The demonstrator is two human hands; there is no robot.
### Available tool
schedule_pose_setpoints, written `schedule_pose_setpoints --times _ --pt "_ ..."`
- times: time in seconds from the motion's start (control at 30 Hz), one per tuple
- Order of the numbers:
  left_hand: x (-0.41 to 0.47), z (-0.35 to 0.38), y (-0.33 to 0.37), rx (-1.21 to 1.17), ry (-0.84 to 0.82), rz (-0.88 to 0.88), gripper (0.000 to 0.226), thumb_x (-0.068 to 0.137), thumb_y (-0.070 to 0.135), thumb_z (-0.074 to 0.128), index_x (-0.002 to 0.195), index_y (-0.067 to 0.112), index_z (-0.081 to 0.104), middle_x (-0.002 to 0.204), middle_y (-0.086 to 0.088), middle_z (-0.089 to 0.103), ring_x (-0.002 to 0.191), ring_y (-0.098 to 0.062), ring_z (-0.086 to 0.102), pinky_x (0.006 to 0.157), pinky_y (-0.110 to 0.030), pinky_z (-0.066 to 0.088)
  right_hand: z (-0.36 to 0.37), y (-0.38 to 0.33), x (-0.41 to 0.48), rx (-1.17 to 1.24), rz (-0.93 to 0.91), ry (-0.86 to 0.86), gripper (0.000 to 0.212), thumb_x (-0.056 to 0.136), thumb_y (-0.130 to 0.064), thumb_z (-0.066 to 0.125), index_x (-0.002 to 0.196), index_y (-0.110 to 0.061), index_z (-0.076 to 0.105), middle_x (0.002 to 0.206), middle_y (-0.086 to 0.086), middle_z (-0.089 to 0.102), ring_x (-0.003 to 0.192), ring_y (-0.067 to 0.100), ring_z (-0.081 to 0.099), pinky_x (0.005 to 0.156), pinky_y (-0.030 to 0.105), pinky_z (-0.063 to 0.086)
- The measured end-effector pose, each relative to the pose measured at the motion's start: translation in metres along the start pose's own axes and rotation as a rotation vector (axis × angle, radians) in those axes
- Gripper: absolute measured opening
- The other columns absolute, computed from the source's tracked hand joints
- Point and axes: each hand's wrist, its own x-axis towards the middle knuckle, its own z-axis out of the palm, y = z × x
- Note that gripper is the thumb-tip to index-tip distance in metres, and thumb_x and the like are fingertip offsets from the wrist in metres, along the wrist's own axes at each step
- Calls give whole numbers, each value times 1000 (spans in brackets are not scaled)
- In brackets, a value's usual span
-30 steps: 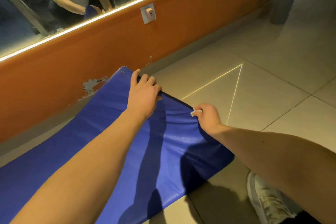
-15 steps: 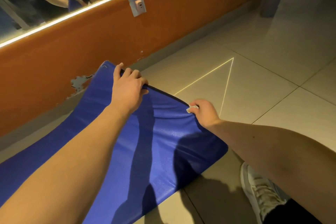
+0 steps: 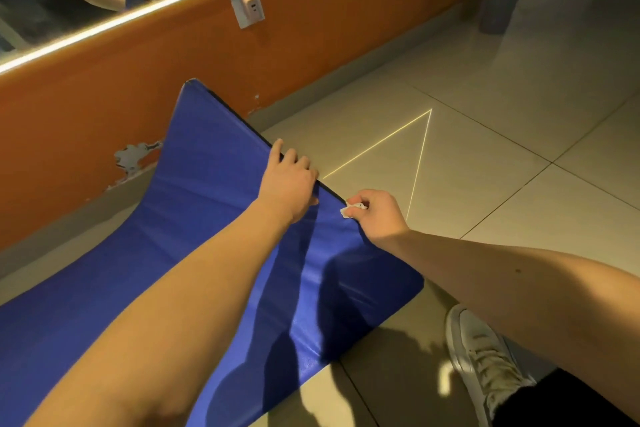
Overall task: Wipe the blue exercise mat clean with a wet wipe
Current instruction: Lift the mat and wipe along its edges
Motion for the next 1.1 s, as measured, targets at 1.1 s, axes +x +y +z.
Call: schedule_pose_setpoints --times 1.1 --pt "10 38 50 -80 75 117 46 94 58 54 127 25 61 121 3 60 124 -24 46 118 -48 18 -35 37 -51 -76 134 -7 12 85 -21 82 84 -17 71 93 3 72 87 18 66 73 28 50"
